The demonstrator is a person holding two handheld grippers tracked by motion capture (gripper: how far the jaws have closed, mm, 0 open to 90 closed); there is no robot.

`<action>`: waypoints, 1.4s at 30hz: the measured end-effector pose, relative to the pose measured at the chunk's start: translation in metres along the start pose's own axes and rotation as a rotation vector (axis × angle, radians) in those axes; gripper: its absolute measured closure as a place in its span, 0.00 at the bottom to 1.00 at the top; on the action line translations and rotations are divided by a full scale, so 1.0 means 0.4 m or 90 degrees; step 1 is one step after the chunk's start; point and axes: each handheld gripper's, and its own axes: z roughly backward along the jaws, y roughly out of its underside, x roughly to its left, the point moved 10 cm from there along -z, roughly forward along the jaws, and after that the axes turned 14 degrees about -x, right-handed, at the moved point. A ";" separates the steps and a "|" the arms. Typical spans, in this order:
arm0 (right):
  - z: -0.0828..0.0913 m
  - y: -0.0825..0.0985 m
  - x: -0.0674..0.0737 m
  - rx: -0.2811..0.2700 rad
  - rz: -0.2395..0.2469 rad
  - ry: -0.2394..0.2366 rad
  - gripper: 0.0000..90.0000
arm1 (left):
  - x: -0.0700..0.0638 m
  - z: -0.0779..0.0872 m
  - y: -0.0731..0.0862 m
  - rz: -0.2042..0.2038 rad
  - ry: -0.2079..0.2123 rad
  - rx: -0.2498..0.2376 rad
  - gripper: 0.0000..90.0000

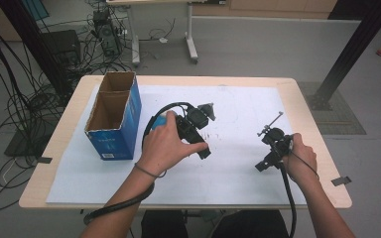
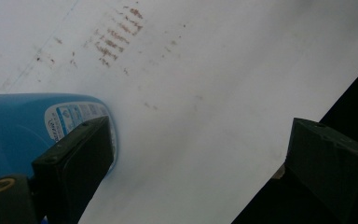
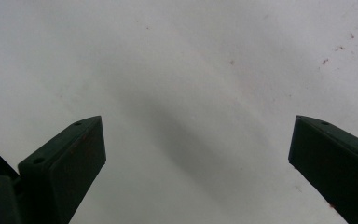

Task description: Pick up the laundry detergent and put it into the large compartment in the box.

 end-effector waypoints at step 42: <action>-0.010 -0.010 0.004 -0.001 0.002 -0.003 0.04 | 0.119 0.246 -0.126 0.014 -0.054 -0.061 0.08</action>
